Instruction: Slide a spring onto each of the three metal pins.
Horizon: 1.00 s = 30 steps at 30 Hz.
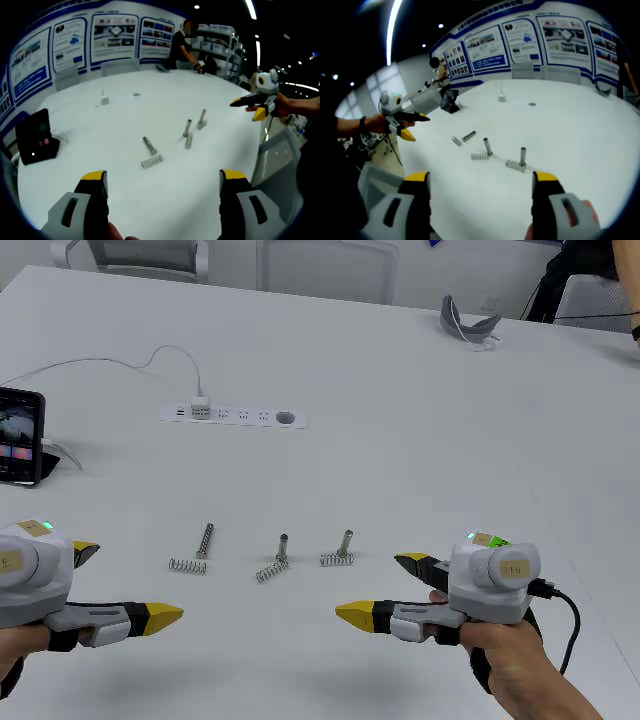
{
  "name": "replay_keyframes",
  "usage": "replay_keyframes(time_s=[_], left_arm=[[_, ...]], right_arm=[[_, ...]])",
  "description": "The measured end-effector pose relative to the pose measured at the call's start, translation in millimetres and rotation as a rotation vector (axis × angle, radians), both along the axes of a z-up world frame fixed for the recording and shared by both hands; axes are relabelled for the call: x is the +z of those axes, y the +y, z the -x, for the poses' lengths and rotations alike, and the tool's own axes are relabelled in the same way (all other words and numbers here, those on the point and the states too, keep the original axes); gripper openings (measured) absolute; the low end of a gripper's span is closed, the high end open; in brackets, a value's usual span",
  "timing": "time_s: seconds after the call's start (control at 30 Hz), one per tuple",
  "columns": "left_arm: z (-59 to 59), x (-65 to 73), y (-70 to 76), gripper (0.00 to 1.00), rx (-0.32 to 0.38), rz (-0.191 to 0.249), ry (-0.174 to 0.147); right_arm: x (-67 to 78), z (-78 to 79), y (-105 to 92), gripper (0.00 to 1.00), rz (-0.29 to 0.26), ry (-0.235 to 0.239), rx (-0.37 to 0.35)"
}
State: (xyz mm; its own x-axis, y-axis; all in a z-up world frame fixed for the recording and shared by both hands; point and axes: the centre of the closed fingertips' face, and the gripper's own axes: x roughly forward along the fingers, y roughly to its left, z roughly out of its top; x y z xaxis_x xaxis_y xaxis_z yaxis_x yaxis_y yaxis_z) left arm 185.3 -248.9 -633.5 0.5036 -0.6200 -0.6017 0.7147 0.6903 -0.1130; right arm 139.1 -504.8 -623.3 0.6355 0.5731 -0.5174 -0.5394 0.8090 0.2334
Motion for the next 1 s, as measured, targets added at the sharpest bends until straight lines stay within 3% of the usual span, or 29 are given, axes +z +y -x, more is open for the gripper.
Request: replay_keyframes(time_s=[0.57, 0.73, 1.0], left_arm=[[-0.3, -0.8, 2.2, 0.94, 0.016, 0.013, 0.007], [-5.4, -0.4, 2.2, 0.92, 0.031, 0.023, 0.011], [-15.2, -1.4, -9.0, 0.92, 0.019, 0.034, 0.016]], right_arm=[[1.2, -0.6, 2.9, 0.84, 0.003, -0.006, 0.022], [3.7, -0.4, 3.0, 0.85, -0.022, -0.012, 0.009], [0.6, 5.6, -0.8, 0.86, -0.009, -0.010, -0.006]])
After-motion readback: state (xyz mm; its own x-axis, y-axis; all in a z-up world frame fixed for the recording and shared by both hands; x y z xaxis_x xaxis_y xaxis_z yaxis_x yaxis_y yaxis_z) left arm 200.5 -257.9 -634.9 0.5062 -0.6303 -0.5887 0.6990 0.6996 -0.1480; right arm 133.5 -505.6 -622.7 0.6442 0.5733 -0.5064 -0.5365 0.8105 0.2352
